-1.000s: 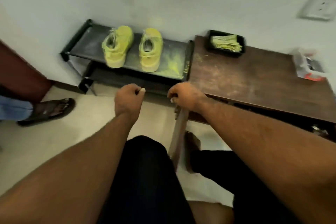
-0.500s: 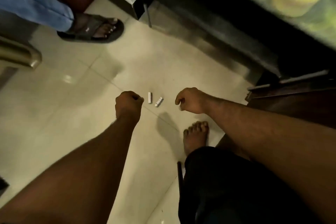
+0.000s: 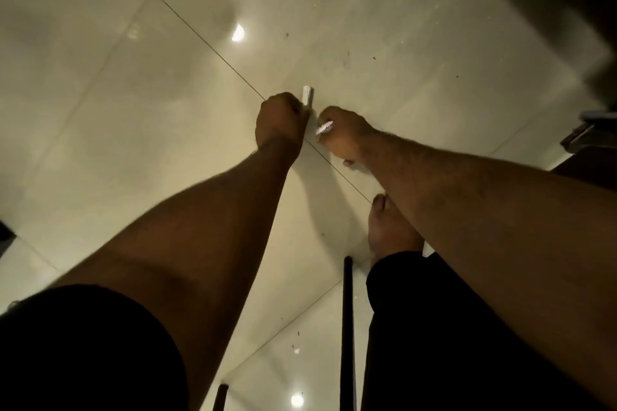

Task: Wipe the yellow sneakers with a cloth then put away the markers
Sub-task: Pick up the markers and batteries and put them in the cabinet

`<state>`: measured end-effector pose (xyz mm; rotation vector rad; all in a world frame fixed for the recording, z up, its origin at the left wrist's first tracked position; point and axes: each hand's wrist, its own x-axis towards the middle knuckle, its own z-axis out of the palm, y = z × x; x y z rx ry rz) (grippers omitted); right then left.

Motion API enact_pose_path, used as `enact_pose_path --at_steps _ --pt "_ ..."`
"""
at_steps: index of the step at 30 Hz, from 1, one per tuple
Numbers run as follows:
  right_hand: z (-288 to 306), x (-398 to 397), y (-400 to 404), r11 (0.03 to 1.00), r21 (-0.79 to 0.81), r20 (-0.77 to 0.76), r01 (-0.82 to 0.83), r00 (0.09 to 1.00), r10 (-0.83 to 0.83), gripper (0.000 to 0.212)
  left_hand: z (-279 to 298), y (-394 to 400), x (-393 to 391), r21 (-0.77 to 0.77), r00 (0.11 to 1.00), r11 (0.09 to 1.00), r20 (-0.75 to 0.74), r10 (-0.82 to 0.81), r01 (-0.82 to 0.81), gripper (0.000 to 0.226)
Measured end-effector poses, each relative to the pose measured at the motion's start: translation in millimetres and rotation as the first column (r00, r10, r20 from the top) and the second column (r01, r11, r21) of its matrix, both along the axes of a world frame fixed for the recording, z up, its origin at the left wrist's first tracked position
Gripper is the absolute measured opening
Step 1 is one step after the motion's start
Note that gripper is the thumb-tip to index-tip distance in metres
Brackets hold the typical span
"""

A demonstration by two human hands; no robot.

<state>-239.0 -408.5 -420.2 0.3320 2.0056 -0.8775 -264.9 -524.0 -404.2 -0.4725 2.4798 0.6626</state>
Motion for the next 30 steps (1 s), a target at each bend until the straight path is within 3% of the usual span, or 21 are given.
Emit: enact_pose_path --at_steps 2,4,8,10,12,14,18,22,26,28,30 --pt "2.2 3.0 1.0 0.983 0.163 -0.105 -0.088 0.989 0.106 0.027 2.0 4.7 1.9 -0.051 0.995 0.994 0.040 -0.092 0.094 0.030" --pt "7.3 9.2 16.9 0.977 0.214 -0.169 -0.021 0.984 0.058 0.022 10.4 11.9 3.3 -0.052 0.990 0.991 0.075 -0.121 0.125 0.037" --pt "46.7 24.9 75.9 0.959 0.083 -0.285 0.272 0.928 -0.238 0.024 46.1 36.1 9.9 0.149 0.998 0.989 0.061 -0.021 0.012 0.025" --pt "80.6 31.2 105.8 0.910 0.005 -0.316 0.414 0.864 -0.391 0.030 69.5 54.2 11.9 0.248 0.999 0.968 0.033 0.043 -0.050 0.031" --pt "130.8 42.4 136.4 0.821 -0.056 -0.345 0.568 0.761 -0.550 0.035 106.5 82.6 9.4 0.337 0.996 0.937 0.011 0.090 -0.089 0.034" --pt "186.5 56.9 164.8 0.723 -0.099 -0.427 0.683 0.628 -0.651 0.039 166.2 119.2 6.3 0.441 0.997 0.894 0.003 0.083 -0.076 0.023" --pt "295.7 106.6 211.6 0.592 -0.208 -0.517 0.779 0.426 -0.742 0.038 285.1 184.6 26.2 0.635 0.994 0.765 -0.059 -0.089 0.106 0.011" --pt "394.1 182.1 242.8 0.368 -0.440 -0.441 0.819 0.159 -0.883 0.025 384.5 235.5 80.4 0.712 0.961 0.664 -0.057 -0.270 0.229 0.017" --pt "468.4 283.7 271.6 0.163 -0.544 -0.377 0.823 -0.067 -0.924 0.019 456.1 277.6 175.6 0.772 0.927 0.581 -0.028 -0.374 0.257 0.020" --pt "488.7 333.9 290.1 0.127 -0.548 -0.377 0.827 -0.108 -0.920 0.019 466.3 298.3 223.7 0.806 0.925 0.557 0.034 -0.378 0.198 0.017" --pt "499.6 379.7 309.8 0.142 -0.534 -0.368 0.833 -0.078 -0.926 0.015 465.5 321.0 265.1 0.814 0.903 0.559 0.108 -0.417 0.161 0.015"
